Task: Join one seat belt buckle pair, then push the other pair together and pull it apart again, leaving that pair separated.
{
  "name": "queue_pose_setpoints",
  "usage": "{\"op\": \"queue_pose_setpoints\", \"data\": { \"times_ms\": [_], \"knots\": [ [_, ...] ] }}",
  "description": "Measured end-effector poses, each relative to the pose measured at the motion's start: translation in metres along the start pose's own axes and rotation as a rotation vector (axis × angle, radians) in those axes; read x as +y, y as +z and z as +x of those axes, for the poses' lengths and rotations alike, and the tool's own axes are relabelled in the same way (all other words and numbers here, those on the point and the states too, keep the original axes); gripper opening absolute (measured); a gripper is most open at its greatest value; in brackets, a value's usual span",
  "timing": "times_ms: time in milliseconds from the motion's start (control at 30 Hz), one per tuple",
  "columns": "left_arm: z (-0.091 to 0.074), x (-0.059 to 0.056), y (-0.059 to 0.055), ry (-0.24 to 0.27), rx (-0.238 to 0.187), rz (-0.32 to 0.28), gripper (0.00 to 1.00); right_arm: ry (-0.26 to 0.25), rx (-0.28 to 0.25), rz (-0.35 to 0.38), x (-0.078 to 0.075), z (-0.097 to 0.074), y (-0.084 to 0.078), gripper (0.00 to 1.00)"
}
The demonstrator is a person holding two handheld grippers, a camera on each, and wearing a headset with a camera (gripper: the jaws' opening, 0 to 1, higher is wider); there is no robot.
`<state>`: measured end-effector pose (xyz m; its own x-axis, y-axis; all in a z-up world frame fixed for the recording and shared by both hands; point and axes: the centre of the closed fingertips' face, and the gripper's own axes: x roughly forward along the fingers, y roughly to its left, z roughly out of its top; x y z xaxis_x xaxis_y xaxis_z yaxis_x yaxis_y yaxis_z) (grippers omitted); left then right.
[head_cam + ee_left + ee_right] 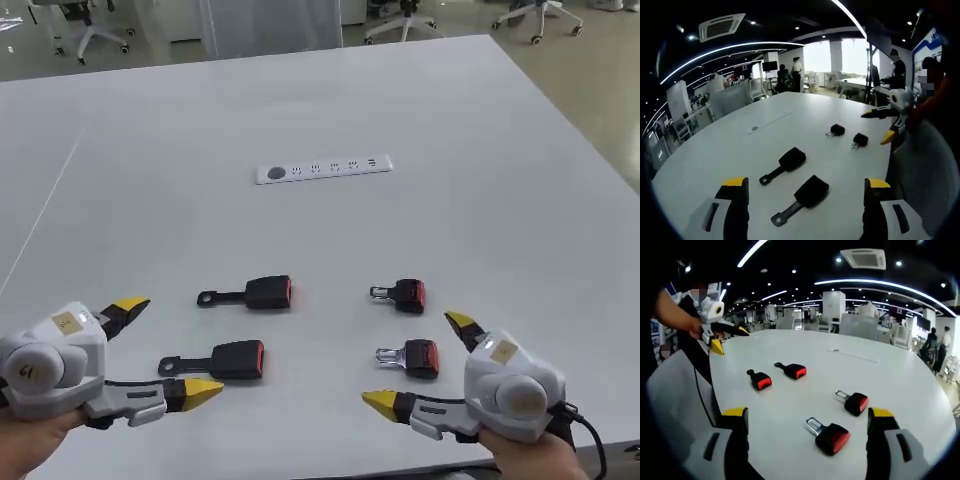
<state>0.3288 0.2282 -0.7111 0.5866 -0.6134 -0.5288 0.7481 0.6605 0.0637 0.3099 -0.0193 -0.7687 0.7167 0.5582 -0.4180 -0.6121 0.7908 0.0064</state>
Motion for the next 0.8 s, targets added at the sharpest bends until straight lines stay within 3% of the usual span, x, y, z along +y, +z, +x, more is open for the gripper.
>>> {"op": "queue_pose_setpoints", "data": {
  "times_ms": [800],
  "knots": [
    [0.0076, 0.0026, -0.0031, -0.017, 0.023, 0.016, 0.99, 0.028, 0.021, 0.004, 0.0039, 0.0083, -0.0056, 1.00]
  ]
}}
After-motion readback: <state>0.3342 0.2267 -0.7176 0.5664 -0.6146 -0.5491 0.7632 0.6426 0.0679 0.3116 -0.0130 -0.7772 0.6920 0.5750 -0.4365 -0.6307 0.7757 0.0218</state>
